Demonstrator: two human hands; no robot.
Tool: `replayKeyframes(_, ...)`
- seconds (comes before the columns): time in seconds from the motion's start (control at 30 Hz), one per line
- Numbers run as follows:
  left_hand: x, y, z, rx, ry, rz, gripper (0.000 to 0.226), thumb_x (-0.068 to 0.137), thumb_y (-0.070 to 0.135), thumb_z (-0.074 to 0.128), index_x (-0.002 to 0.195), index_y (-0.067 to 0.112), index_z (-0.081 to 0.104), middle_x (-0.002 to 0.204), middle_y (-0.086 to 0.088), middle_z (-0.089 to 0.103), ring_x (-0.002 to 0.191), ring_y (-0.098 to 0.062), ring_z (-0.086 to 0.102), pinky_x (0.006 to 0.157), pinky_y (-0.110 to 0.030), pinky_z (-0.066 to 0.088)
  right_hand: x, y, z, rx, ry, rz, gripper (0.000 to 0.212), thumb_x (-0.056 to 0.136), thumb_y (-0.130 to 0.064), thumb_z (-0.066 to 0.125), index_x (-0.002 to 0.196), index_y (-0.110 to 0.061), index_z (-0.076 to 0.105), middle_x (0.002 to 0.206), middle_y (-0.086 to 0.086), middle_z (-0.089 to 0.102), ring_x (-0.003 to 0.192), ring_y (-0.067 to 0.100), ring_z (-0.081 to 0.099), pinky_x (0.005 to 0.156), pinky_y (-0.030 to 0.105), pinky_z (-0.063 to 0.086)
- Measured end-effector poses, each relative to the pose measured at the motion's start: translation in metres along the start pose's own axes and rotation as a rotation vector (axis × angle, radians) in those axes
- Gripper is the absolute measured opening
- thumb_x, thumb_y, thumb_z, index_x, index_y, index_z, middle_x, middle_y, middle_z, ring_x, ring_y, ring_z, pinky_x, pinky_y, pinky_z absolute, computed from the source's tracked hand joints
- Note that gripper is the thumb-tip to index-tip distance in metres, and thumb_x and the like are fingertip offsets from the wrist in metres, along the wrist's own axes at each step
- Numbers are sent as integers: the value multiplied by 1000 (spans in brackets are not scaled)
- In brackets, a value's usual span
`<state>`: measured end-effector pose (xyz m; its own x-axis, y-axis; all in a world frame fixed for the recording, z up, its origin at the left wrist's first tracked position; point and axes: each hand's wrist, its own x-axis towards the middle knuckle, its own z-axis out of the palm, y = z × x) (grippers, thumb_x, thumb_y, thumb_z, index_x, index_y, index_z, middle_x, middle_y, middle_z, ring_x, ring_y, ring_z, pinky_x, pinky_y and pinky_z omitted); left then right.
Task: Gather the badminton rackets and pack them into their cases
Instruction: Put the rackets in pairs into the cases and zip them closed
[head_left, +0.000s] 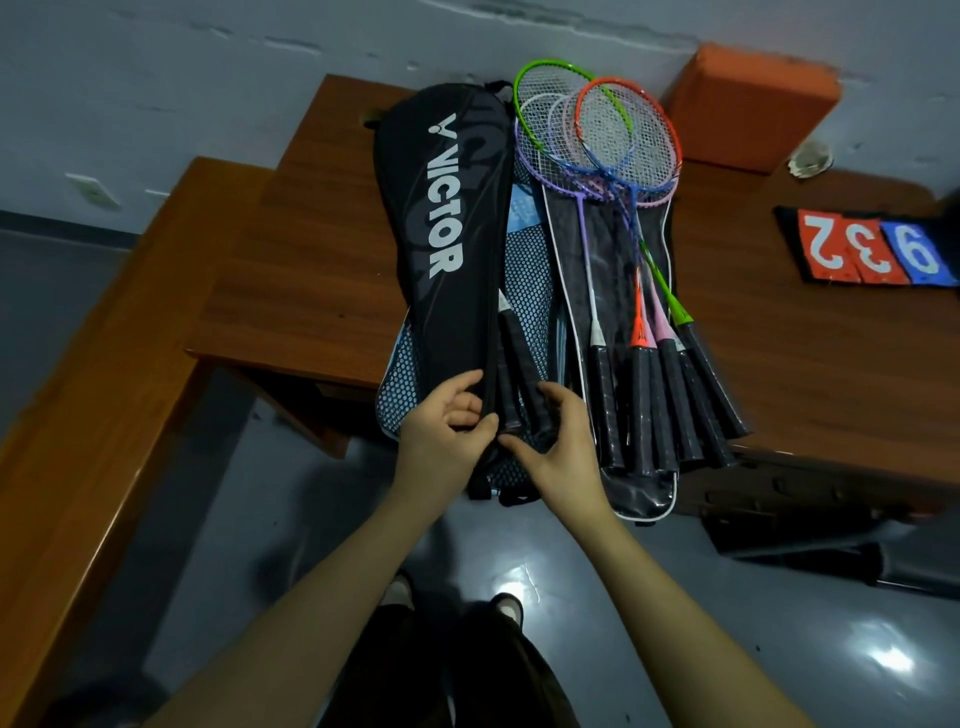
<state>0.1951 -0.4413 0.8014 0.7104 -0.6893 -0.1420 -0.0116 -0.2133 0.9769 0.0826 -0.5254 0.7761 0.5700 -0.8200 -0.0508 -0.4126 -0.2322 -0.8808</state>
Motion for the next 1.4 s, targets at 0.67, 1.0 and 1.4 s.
replayKeyframes(0.67,-2,12,-7,-116,46,-30,30,76,-2,68,102,12,65,80,3,64,63,2,59,63,-11,48,-6,-15,2,533,-187,214,51,77,10,65,123,-9,51,75,3,58,69,12,54,73,20,50)
replayKeyframes(1.0,26,-26,3,694,-163,327,49,87,43,36,126,20,54,136,-3,49,127,-21,41,106,-39,32,-12,-4,-27,510,-24,195,33,86,-5,63,118,-9,54,78,3,54,76,9,56,77,20,49)
replayKeyframes(1.4,45,-16,62,1178,-495,291,50,97,36,35,144,24,25,153,0,22,140,-21,18,112,-38,14,26,53,-60,-420,-16,67,42,88,-21,57,128,-17,47,117,8,63,107,29,57,87,41,46)
